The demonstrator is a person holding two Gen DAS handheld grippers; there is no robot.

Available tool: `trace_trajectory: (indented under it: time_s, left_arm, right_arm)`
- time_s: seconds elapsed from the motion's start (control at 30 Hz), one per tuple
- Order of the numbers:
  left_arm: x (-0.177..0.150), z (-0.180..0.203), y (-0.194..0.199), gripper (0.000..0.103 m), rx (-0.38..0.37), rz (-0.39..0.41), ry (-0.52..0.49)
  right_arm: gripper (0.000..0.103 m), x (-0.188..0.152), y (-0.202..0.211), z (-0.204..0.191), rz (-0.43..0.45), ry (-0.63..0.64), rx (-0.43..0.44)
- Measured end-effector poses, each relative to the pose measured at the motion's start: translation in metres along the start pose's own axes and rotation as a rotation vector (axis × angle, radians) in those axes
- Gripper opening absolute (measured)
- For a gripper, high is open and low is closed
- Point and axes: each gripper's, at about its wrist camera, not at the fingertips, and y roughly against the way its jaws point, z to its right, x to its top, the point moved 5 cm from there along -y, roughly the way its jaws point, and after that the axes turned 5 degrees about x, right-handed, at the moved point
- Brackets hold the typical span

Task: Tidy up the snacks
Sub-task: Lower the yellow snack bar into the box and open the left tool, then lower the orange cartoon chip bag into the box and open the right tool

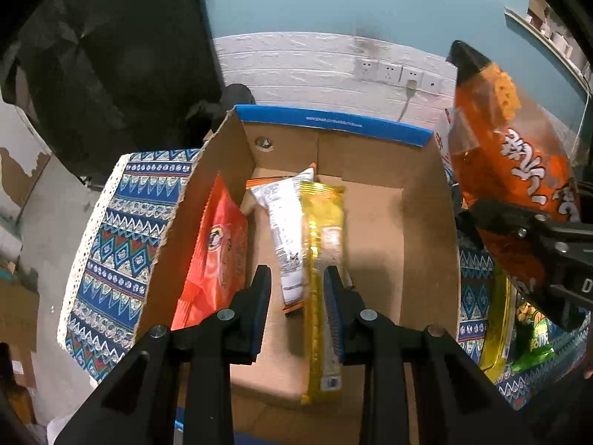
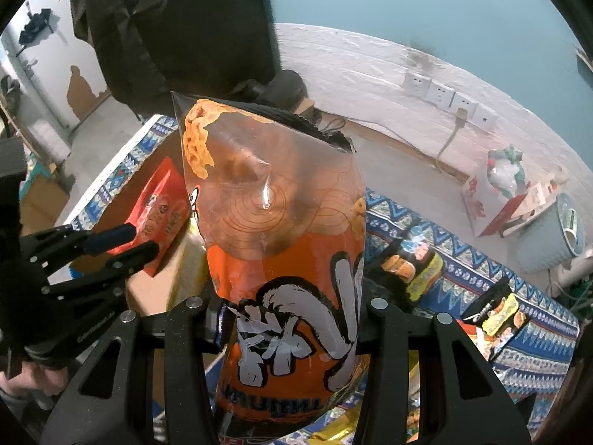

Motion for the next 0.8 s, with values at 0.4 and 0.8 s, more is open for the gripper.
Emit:
trace_trajectory:
  time_s: [0.4, 0.8]
  left_arm:
    - [-0.002, -0.045, 0.018, 0.036, 0.019, 0.015, 0.093]
    - [-0.008, -0.064, 0.024, 0.039, 0.027, 0.014, 0.124]
  right_arm:
    - [0.045, 0.011, -0.020, -0.036, -0.019, 0.049, 0.038]
    - [0.045, 0.017, -0.047, -0.066, -0.057, 0.071, 0.073]
